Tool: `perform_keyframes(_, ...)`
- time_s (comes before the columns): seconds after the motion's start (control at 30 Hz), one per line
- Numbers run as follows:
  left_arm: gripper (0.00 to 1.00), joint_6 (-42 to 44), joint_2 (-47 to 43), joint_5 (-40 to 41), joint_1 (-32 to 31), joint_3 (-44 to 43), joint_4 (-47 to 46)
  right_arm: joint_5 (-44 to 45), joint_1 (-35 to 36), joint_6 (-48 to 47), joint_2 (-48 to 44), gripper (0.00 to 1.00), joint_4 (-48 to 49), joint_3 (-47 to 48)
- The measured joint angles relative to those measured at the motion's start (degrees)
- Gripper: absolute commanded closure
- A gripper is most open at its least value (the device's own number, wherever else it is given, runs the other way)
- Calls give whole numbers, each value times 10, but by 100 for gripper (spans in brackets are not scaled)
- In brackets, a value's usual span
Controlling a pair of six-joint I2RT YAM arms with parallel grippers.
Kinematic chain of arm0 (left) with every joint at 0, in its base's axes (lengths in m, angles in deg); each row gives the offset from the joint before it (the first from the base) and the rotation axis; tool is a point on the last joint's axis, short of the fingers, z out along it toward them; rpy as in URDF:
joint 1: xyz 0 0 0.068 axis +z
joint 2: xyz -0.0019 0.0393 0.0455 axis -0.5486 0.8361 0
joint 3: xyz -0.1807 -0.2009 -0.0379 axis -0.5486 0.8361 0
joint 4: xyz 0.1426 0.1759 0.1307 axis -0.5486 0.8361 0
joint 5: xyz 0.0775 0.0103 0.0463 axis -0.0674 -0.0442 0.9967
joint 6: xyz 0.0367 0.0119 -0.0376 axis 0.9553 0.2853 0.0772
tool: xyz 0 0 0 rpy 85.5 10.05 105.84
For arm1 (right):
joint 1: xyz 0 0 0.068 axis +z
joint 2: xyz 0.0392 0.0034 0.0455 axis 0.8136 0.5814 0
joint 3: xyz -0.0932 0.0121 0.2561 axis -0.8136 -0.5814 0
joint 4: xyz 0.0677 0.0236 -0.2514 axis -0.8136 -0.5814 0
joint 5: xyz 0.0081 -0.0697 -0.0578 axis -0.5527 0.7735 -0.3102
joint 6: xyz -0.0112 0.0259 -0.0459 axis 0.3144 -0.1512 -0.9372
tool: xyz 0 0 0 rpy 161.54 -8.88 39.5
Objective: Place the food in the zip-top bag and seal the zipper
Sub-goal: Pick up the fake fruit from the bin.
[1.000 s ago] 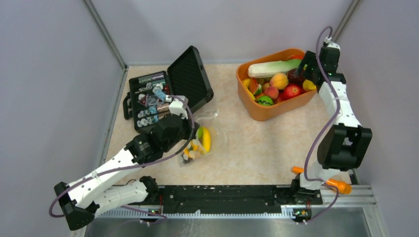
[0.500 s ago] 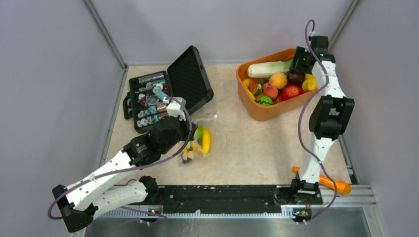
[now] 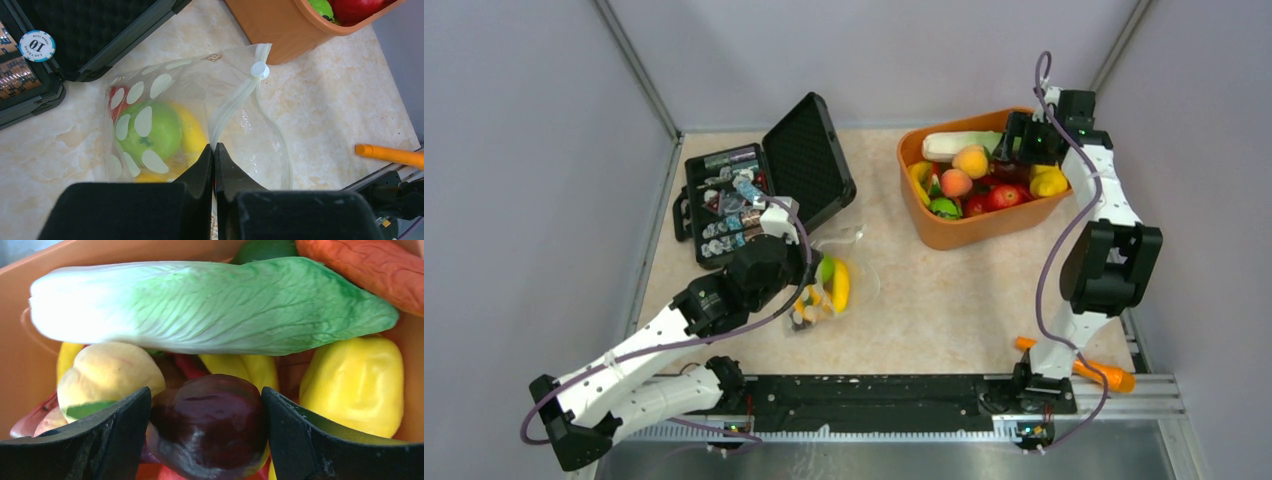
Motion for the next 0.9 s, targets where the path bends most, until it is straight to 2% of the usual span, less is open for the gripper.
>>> perform_keyframes(0.47, 100, -1, 2, -2, 0, 1, -1, -100, 0, -5, -131, 19, 55, -124)
perform_keyframes(0.9, 100, -2, 20, -10, 0, 1, -2, -147, 6, -48, -172, 15, 85, -182)
